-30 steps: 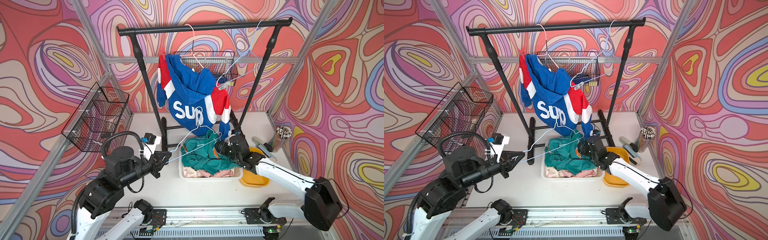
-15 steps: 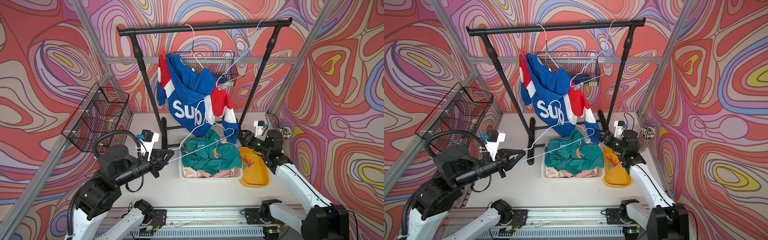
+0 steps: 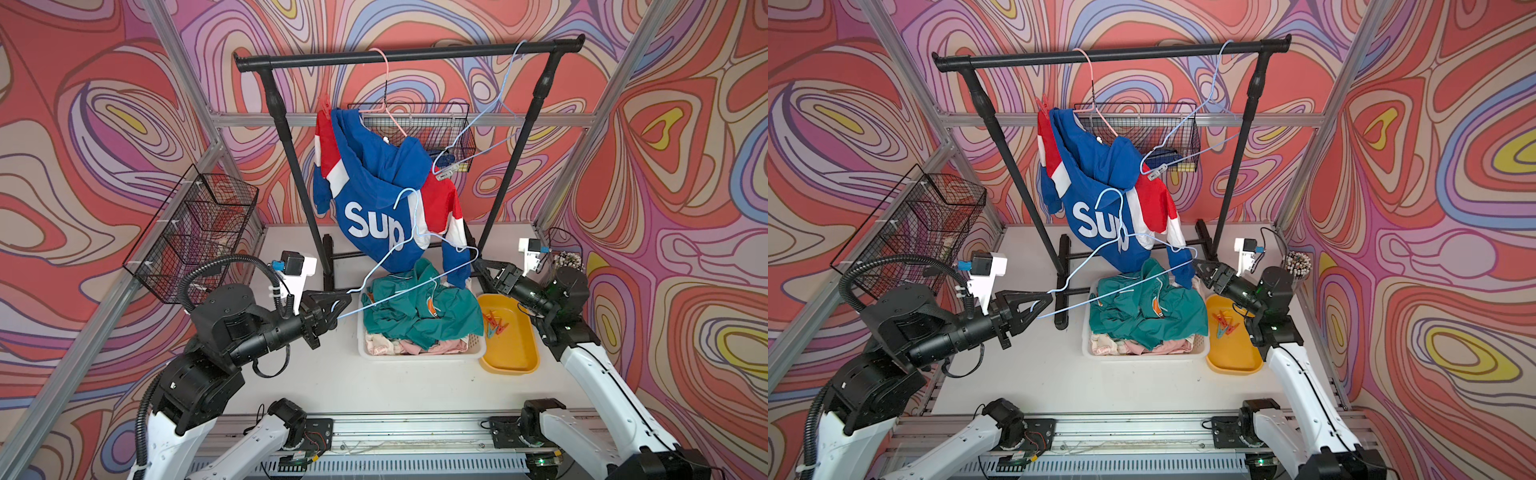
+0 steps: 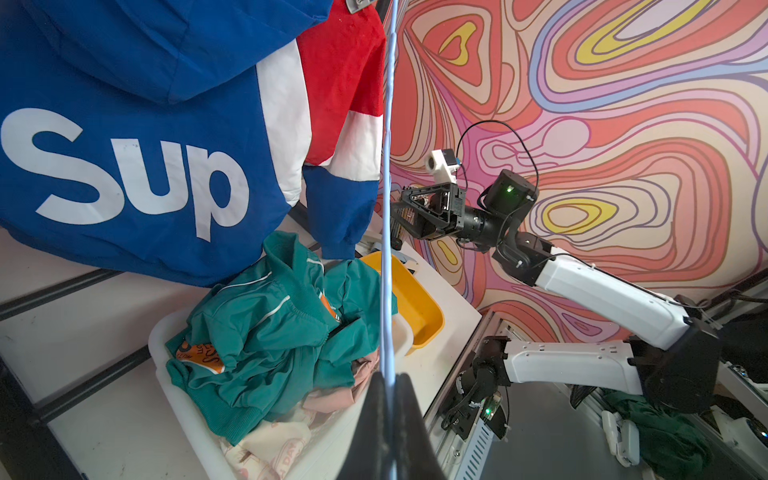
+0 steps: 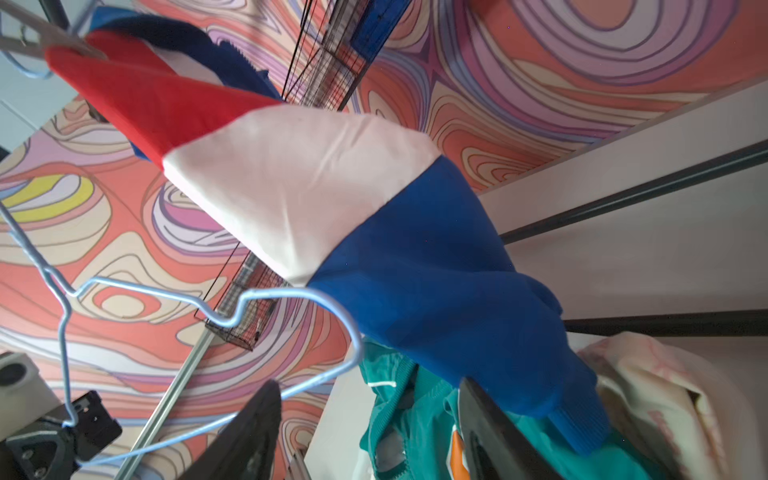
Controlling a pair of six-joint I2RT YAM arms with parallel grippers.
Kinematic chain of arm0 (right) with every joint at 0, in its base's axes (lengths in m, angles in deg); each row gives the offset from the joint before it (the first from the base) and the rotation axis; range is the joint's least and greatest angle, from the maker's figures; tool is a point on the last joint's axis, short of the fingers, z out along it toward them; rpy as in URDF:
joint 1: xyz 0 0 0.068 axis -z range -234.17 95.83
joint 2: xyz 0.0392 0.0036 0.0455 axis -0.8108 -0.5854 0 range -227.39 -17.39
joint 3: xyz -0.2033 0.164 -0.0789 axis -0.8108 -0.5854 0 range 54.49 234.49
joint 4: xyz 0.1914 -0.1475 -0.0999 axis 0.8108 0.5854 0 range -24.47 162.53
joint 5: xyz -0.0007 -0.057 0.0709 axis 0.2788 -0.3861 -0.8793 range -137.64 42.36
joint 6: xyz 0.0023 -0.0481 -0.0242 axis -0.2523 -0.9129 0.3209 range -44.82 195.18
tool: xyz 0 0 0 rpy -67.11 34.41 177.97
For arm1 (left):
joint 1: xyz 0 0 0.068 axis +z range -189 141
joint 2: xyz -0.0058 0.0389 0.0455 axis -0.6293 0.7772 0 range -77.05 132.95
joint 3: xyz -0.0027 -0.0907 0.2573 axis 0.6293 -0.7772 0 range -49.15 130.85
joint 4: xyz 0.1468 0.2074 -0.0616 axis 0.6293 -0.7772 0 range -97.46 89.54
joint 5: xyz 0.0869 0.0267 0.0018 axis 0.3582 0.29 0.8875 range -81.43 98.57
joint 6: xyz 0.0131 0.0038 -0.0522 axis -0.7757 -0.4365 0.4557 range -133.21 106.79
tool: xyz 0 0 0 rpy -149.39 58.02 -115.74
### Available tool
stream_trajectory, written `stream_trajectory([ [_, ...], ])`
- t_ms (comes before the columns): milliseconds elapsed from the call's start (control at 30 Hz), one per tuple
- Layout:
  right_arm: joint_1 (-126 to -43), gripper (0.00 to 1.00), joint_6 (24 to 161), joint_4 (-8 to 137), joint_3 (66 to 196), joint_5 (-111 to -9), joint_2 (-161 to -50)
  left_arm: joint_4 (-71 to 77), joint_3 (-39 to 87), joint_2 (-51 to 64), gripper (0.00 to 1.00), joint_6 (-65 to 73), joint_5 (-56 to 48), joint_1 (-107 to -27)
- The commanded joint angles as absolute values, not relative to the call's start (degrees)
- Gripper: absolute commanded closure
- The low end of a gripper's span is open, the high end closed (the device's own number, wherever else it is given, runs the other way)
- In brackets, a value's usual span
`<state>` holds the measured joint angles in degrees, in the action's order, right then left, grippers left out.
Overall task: Remove the clothespins securing jackets to the hanger
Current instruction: Place the hanger at the clothesline.
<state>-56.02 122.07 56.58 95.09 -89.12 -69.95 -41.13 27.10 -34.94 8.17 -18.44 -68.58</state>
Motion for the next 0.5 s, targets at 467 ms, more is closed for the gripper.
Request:
stream_trajectory([
  [467,-53.3,0.27,143.7,16.5,90.5,-95.7,-79.6,-34.5,29.2,-32.3,1.0,12.2,-21.7,-68.4],
])
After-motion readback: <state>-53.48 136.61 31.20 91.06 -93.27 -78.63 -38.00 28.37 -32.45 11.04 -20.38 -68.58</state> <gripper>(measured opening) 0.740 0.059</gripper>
